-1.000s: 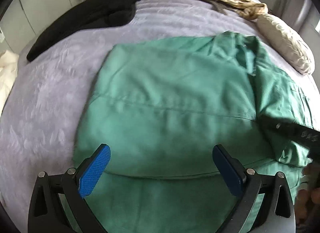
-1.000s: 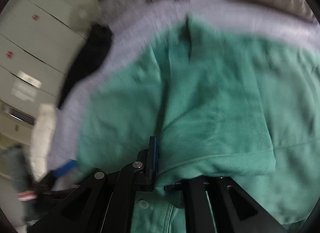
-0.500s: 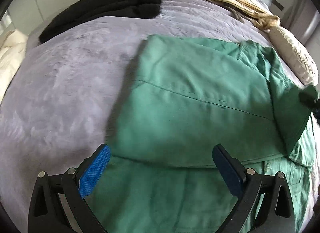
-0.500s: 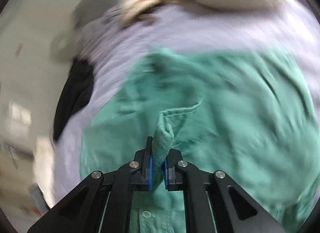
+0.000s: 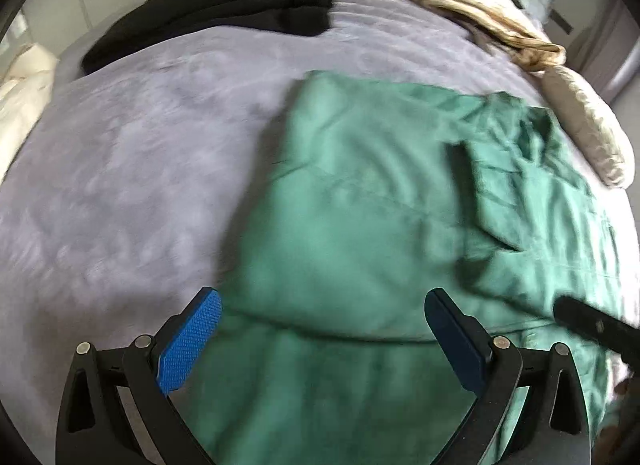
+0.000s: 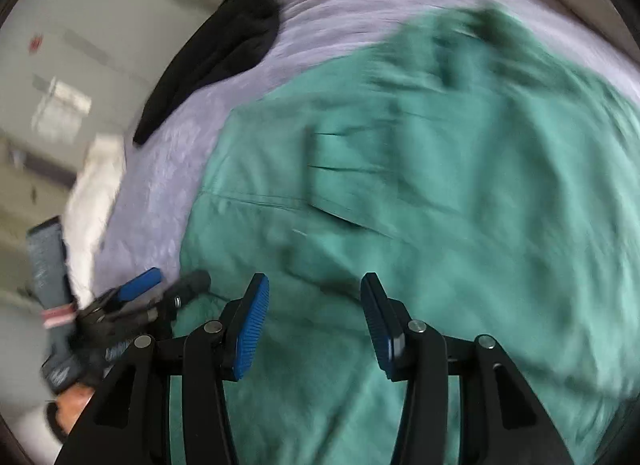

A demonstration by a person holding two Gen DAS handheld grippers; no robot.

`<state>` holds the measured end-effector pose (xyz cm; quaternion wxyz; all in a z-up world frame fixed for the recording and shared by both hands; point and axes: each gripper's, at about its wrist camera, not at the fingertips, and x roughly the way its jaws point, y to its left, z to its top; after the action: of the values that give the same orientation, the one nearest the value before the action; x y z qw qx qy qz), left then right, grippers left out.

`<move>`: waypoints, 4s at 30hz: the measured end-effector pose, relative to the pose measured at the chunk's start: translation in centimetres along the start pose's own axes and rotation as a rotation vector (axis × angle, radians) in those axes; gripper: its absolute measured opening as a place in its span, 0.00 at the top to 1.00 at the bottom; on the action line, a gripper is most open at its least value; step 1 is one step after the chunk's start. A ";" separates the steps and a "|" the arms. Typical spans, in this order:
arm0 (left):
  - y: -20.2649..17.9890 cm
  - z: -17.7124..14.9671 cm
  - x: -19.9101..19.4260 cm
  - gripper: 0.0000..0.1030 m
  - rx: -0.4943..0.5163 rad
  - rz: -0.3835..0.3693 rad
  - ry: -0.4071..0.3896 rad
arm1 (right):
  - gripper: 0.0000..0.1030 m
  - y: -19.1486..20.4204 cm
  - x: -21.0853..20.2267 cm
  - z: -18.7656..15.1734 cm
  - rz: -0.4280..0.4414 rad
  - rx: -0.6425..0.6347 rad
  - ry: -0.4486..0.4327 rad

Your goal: Fold large clothes

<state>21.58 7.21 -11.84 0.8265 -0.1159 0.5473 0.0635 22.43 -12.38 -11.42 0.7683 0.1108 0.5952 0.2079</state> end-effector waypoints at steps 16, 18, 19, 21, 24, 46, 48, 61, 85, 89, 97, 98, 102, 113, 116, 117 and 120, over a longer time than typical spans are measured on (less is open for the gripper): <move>-9.4 2.3 4.1 0.01 0.149 0.019 0.022 | 0.46 -27.0 -14.2 -0.6 -0.130 0.597 -0.283; -9.7 2.4 4.4 0.01 0.165 0.029 0.024 | 0.88 -27.5 -12.0 0.2 -0.059 0.576 -0.215; -9.9 2.2 4.6 0.01 0.173 0.034 0.026 | 0.93 -27.1 -11.5 0.3 -0.066 0.551 -0.206; -10.3 2.1 5.2 0.01 0.189 0.045 0.026 | 0.94 -26.0 -12.2 0.4 -0.141 0.491 -0.253; -10.7 1.9 6.1 0.01 0.208 0.054 -0.002 | 0.94 -27.0 -12.7 -0.3 -0.238 0.514 -0.283; -10.2 2.2 4.7 0.12 0.271 0.080 -0.015 | 0.92 -26.3 -14.3 -12.0 0.098 0.943 -0.323; -9.9 2.1 5.4 0.12 0.277 0.078 -0.013 | 1.00 -26.9 -14.0 -12.1 0.010 0.964 -0.304; -6.2 1.7 0.7 0.12 0.245 0.101 -0.006 | 0.97 -24.0 -14.5 -13.8 -0.133 0.776 -0.203; -3.1 -4.8 -1.1 0.12 0.214 0.099 0.116 | 0.51 -15.2 -12.0 -12.8 -0.181 0.501 -0.088; -2.4 -5.5 -1.0 0.12 0.197 0.100 0.140 | 0.23 -12.9 -11.6 -10.5 -0.173 0.409 -0.141; -1.2 -6.4 -1.5 0.00 0.179 0.113 0.105 | 0.93 -7.5 -7.7 -5.1 -0.143 0.205 -0.114; -1.0 -6.5 -1.5 0.00 0.177 0.115 0.105 | 0.93 -6.4 -6.8 -4.4 -0.126 0.171 -0.102; 0.5 -6.5 -2.3 0.00 0.161 0.121 0.103 | 0.93 -2.7 -2.8 -2.0 -0.070 0.064 -0.057; 6.3 -7.2 -2.6 0.00 0.144 0.152 0.126 | 0.90 0.0 2.5 -1.2 -0.062 0.022 0.075; 7.4 -7.8 -3.1 0.00 0.157 0.157 0.143 | 0.90 0.7 1.3 -2.5 -0.066 0.011 0.087; 7.7 -8.1 -3.3 0.00 0.160 0.155 0.143 | 0.90 0.7 0.7 -3.0 -0.062 0.021 0.086; 8.4 -8.7 -4.1 0.00 0.177 0.144 0.158 | 0.63 0.2 -1.2 -5.2 -0.054 0.086 0.093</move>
<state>10.22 13.15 -12.35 0.7811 -0.0077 0.6209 0.0648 17.17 -13.15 -11.64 0.7397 0.1179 0.6413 0.1660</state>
